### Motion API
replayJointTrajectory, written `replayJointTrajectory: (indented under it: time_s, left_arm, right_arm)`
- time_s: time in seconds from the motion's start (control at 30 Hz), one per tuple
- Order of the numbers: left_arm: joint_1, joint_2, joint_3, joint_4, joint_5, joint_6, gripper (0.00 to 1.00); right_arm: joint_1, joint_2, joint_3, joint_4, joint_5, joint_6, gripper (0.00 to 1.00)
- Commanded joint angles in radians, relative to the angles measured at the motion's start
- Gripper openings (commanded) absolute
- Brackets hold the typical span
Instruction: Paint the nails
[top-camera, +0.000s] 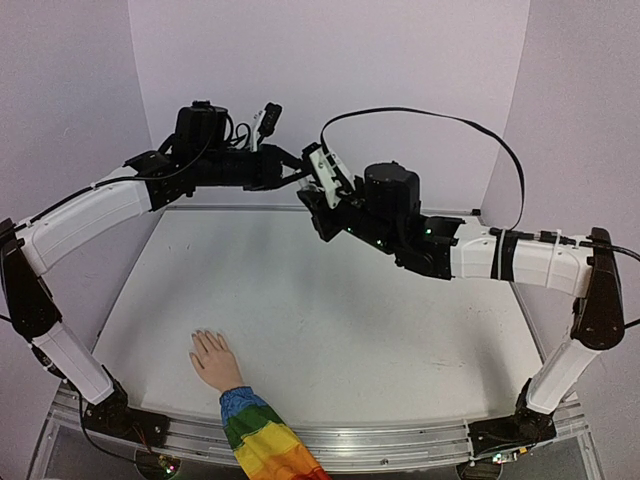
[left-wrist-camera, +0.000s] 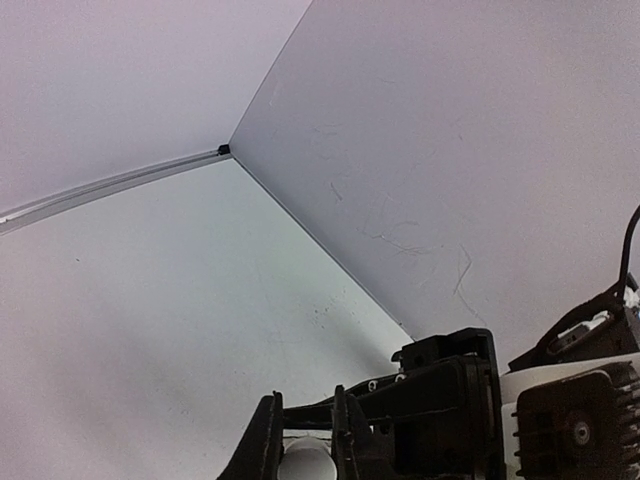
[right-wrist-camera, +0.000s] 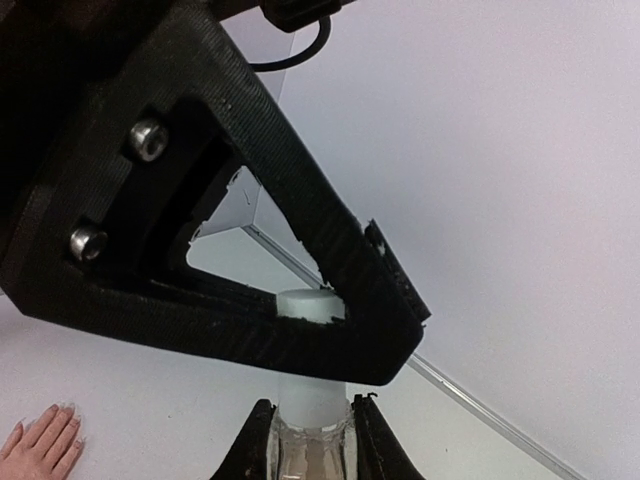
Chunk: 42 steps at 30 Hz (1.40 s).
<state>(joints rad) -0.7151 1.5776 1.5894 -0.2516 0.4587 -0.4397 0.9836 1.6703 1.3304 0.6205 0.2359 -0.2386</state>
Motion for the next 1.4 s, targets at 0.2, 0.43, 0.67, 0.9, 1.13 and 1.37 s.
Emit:
replayJointTrajectory:
  time_s: [0.2,0.43,0.67,0.9,1.13,1.37]
  left_arm:
    - [-0.01,0.005,0.035,0.053,0.509,0.283,0.01]
    - [-0.006,-0.047,-0.019,0.049,1.046,0.56,0.0]
    - [-0.006,-0.024,0.017,0.053,1.225,0.657,0.0]
    - [0.013,-0.002,0.058,0.049,1.177,0.689,0.0]
    - [0.086,-0.055,0.014,0.032,0.776,0.564,0.65]
    - [0.103,-0.106,-0.027,0.015,0.308,0.287,0.82]
  right_arm:
    - [0.0,-0.081,0.02,0.073,-0.239,0.042,0.0]
    - [-0.021,-0.181,-0.013,0.056,-0.751,0.161,0.0]
    - [-0.023,-0.195,-0.006,0.059,-0.977,0.298,0.0]
    - [-0.024,-0.225,-0.023,0.058,-0.94,0.303,0.0]
    - [-0.042,-0.249,-0.055,0.039,-0.785,0.187,0.0]
    - [-0.044,-0.225,-0.055,-0.008,-0.501,0.008,0.0]
